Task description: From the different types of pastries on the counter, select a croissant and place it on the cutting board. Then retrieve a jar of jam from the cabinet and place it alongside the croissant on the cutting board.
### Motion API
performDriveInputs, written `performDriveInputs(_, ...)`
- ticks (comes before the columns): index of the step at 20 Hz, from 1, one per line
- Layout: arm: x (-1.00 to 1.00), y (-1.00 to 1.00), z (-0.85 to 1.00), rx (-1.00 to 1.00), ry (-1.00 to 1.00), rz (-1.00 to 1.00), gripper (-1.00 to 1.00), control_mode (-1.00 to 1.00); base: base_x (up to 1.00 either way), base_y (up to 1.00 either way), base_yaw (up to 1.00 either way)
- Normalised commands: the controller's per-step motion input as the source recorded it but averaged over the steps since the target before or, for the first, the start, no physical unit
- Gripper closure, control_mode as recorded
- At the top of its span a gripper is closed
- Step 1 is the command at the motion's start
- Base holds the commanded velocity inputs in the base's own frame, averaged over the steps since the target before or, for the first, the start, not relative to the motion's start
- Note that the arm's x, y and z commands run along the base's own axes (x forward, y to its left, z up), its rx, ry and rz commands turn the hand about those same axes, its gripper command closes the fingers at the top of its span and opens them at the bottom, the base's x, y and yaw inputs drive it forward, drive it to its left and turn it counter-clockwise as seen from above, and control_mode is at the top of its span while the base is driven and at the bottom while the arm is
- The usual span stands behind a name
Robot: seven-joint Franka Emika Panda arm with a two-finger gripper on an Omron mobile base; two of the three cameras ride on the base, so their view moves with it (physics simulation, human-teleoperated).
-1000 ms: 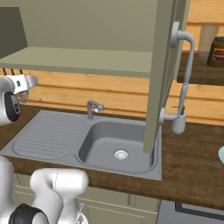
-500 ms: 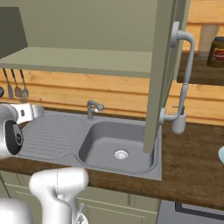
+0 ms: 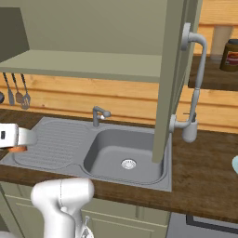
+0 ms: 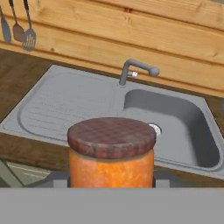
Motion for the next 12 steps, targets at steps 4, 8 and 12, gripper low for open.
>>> performDriveInputs(4, -1.00, -0.41, -0.46, 0.04, -0.20, -0.06, 1.00, -1.00, 0.00, 0.00, 0.00)
performDriveInputs(8, -0.92, -0.42, -0.24, 0.04, -0.18, -0.07, 1.00, -1.00, 0.00, 0.00, 0.00)
performDriveInputs(12, -0.33, -0.19, -0.05, 0.01, -0.11, -0.02, 1.00, 1.00, -0.29, -0.23, -0.01)
